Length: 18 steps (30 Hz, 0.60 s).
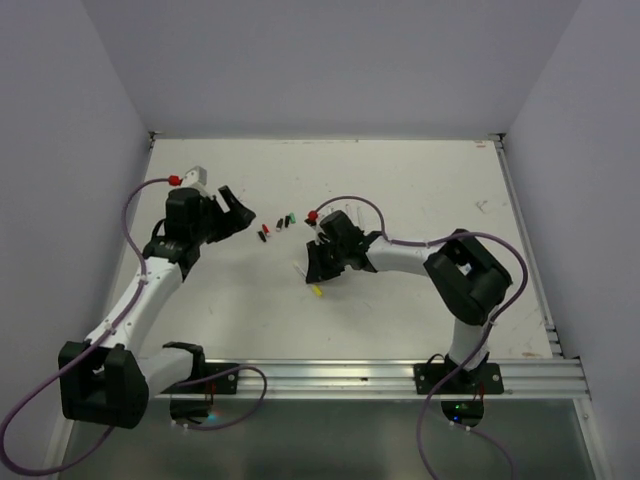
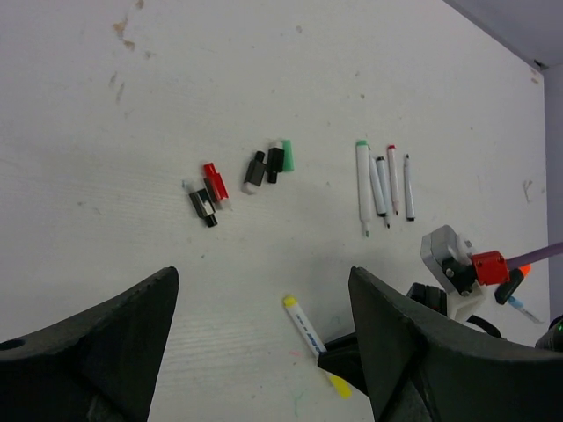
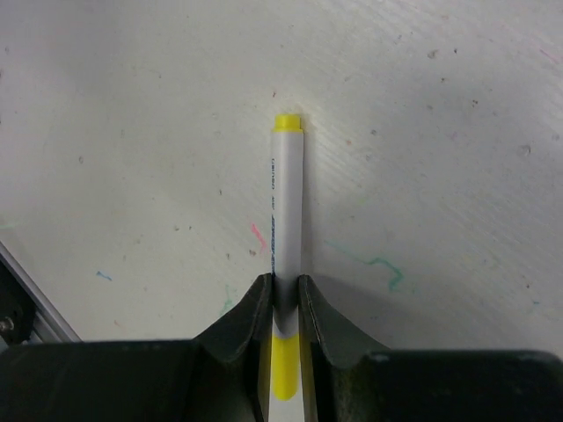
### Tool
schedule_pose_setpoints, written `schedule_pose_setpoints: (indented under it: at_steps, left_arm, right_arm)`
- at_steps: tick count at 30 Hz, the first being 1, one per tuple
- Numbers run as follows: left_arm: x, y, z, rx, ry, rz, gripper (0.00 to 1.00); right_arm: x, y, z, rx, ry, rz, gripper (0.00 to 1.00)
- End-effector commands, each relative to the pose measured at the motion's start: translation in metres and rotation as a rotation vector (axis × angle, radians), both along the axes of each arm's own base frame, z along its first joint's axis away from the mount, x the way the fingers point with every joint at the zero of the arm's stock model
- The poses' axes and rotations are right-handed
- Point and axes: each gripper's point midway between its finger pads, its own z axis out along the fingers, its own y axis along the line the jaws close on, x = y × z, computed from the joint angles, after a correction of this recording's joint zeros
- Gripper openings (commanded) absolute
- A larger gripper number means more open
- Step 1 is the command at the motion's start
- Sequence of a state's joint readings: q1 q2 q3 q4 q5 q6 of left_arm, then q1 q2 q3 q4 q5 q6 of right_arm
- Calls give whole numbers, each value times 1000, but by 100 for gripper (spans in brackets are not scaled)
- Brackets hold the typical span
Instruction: Open the pen caps
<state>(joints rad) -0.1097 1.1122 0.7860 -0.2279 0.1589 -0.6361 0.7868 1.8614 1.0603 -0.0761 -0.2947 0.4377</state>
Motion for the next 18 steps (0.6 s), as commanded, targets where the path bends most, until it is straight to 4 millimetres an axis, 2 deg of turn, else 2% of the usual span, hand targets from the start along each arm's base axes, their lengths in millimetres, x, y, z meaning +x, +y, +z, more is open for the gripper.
schedule_pose_setpoints:
  at_steps: [1,6,12,14,17,18]
  left_arm:
    - [0,-32,4,-5,-60,-135,80]
    - [-14,-70,-13,17,-33,-243,77]
    - [-26,-76,-16,-6,-58,-291,66]
    - [-34,-80,-21,-23,-61,-320,63]
    - [-44,-92,-24,-70,-93,-382,58]
    - [-48,-102,-19,-106,-122,-427,58]
  right_arm:
    - [-1,-5,18,44,13,-45,0]
    - [4,-11,26,93,31,-89,0]
    - [10,-21,42,153,36,-142,0]
    - [15,-17,54,218,45,-159,0]
    - [26,-15,70,306,70,-204,0]
    - [30,-15,76,330,73,-218,0]
